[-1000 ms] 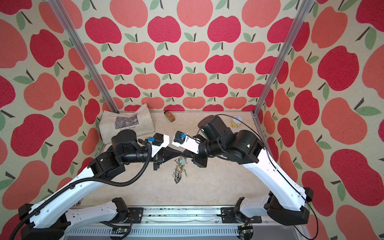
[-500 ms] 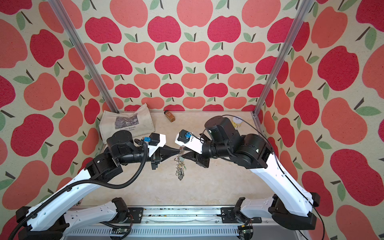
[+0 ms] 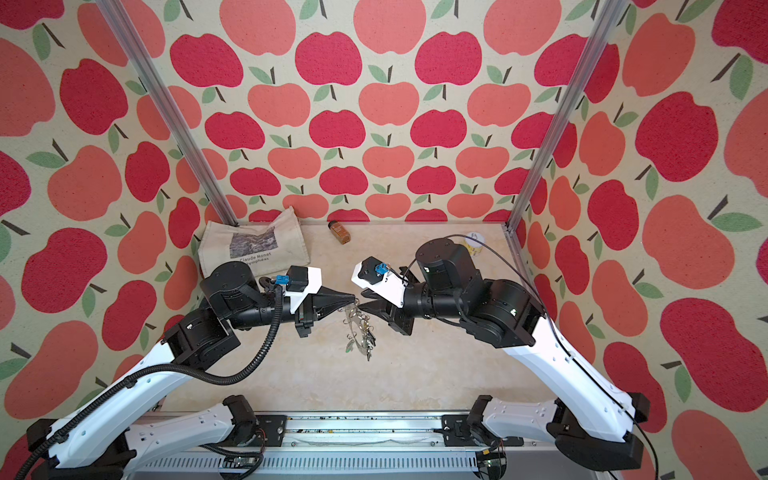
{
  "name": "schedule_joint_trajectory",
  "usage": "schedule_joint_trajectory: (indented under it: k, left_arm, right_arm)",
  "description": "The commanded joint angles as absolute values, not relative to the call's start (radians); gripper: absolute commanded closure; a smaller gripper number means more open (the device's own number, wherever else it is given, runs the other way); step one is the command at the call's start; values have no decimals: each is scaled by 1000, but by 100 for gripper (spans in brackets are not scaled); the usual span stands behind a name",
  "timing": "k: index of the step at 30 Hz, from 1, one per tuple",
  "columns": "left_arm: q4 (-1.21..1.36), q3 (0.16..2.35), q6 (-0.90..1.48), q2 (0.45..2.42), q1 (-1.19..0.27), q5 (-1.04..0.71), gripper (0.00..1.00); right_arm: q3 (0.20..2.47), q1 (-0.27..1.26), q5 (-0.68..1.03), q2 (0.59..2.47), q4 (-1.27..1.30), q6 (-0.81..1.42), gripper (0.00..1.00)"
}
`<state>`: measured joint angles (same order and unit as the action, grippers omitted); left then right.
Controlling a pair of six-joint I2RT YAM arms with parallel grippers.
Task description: Put the keys on the keyring
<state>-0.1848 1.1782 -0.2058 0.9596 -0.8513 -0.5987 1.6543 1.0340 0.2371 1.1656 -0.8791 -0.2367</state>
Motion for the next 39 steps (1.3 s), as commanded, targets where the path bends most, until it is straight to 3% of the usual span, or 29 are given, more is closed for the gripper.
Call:
schedule_joint_trajectory:
  k: [1, 13, 33, 37, 39]
  left_arm:
    - [-114, 1195, -226, 936, -847, -607, 100]
    - [-103, 1211, -232, 931, -845, -600, 100]
    - [-83, 1213, -218, 917, -847, -595, 100]
    - [-83, 1214, -216, 911, -847, -594, 100]
    - [-87, 1214, -216, 908, -848, -593, 100]
  right_arm:
    - [1611, 1032, 263, 1134, -800, -183, 68]
    - [1503, 1032, 281, 1091, -710, -103, 56]
    - [1414, 1033, 255, 1076, -589, -49, 57]
    - [1407, 1032, 252, 1075, -580, -45, 66]
    - [1407, 1032, 252, 1072, -582, -42, 75]
